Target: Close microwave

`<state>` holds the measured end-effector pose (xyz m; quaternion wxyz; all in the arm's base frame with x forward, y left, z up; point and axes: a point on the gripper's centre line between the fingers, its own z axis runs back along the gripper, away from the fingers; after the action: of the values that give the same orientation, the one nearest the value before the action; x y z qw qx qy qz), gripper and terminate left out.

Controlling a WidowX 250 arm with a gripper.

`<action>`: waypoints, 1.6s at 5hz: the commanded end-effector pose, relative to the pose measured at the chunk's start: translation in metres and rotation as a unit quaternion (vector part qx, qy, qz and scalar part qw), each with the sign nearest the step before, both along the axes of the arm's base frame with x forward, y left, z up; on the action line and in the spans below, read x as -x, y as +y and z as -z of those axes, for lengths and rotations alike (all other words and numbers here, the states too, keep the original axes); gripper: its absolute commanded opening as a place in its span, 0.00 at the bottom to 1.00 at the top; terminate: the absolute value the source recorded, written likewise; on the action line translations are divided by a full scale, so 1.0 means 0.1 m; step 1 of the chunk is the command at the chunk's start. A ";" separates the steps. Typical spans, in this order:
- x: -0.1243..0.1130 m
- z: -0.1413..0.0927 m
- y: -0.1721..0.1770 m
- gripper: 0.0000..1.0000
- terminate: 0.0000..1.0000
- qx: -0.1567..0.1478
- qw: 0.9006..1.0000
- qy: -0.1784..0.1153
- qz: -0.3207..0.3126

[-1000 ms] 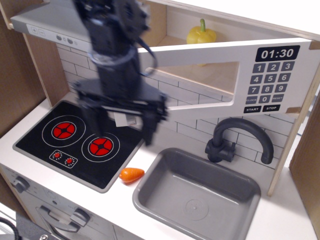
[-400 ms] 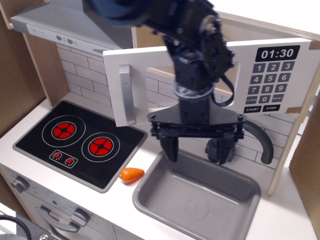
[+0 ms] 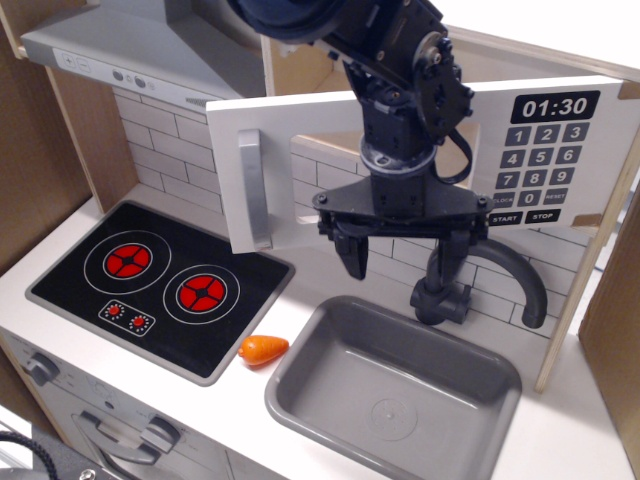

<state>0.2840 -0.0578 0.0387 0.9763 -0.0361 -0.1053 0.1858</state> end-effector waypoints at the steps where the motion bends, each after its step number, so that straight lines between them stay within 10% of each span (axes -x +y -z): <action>1: -0.36 -0.21 0.20 1.00 0.00 -0.010 0.997 -0.071 0.017; 8: -1.17 -0.40 0.62 1.00 0.00 -0.031 0.985 -0.167 -0.011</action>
<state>0.3884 0.0014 0.0507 0.9526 -0.0306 -0.2407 0.1833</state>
